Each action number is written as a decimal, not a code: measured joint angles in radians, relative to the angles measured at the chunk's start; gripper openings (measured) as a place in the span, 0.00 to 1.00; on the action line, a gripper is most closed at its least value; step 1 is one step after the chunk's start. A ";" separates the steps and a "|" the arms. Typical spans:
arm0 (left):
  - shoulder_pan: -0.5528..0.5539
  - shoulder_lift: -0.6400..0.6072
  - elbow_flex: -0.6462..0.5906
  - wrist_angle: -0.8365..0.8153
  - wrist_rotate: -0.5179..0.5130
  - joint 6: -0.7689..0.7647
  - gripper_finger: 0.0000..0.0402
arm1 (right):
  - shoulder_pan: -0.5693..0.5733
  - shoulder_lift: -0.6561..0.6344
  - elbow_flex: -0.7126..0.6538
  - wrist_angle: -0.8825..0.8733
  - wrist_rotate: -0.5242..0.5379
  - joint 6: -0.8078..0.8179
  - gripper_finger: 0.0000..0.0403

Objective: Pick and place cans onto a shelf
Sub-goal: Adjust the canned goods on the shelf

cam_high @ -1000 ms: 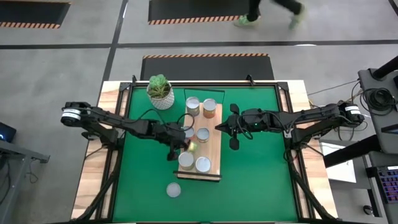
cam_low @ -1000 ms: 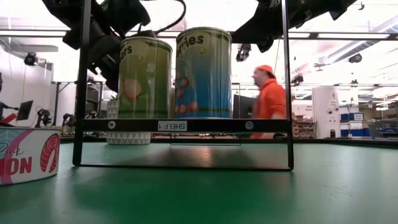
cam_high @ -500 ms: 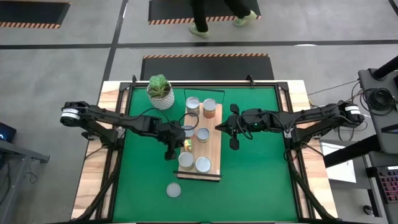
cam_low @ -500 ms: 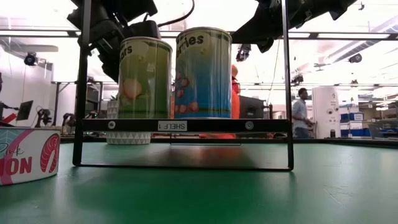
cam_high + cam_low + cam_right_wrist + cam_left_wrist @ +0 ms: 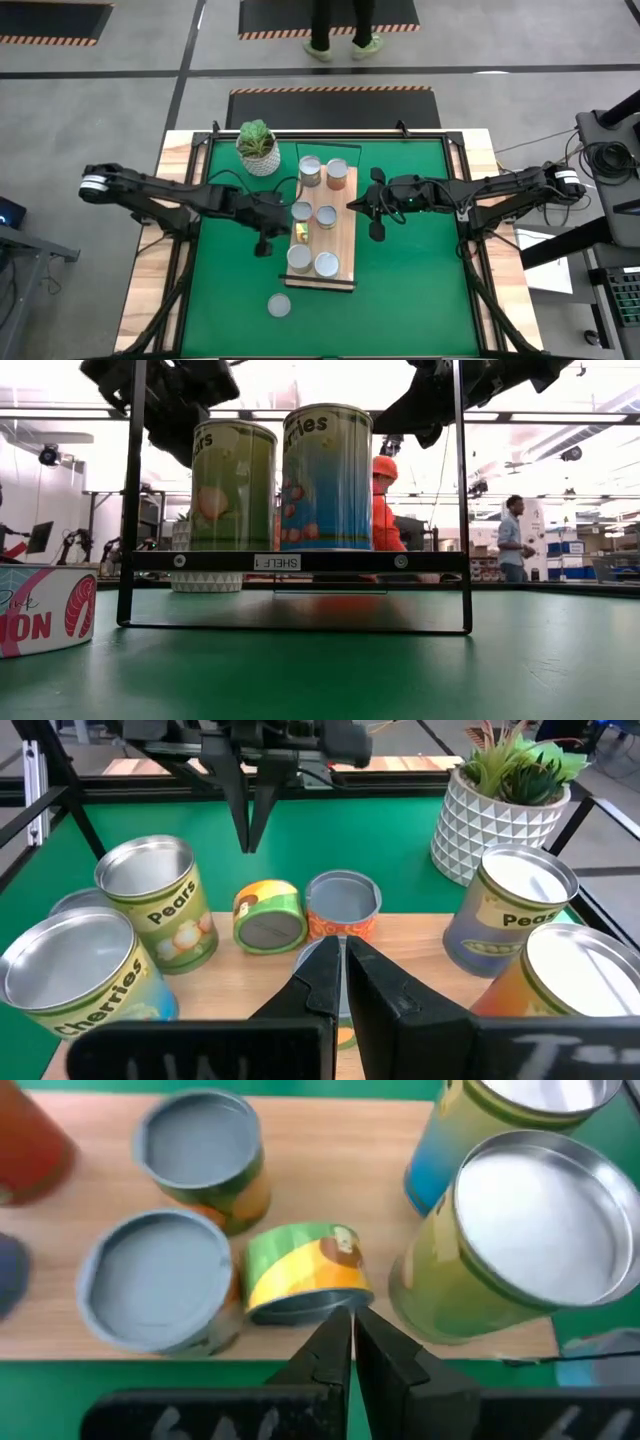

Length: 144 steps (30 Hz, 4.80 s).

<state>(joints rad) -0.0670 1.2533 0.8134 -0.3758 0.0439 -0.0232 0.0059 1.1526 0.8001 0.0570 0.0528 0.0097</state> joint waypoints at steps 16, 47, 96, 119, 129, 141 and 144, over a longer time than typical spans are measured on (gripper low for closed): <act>-0.006 -0.227 -0.413 0.434 -0.063 0.130 0.00 | -0.016 0.112 0.344 -0.268 0.000 0.129 0.03; -0.005 -0.260 -0.596 0.762 -0.059 0.260 0.00 | -0.092 0.990 1.464 -1.038 -0.506 0.145 0.03; -0.005 -0.241 -0.597 0.833 -0.060 0.241 0.00 | -0.044 1.090 1.501 -1.278 -0.443 -0.014 0.03; -0.005 0.152 -0.541 1.203 -0.064 0.136 0.00 | 0.003 0.868 1.156 -1.229 -0.362 -0.124 0.03; -0.005 0.232 -0.449 1.183 -0.065 0.115 0.00 | 0.003 0.624 0.839 -0.965 -0.306 -0.083 0.03; -0.005 0.226 -0.397 1.153 -0.086 0.107 0.00 | 0.003 0.452 0.575 -0.643 -0.287 -0.099 0.03; -0.005 0.225 -0.387 1.125 -0.086 0.098 0.00 | 0.003 0.452 0.540 -0.619 -0.286 -0.119 0.03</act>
<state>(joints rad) -0.0719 1.4785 0.4263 0.7489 -0.0422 0.0752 0.0085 1.6048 1.3406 -0.5620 -0.2329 -0.1093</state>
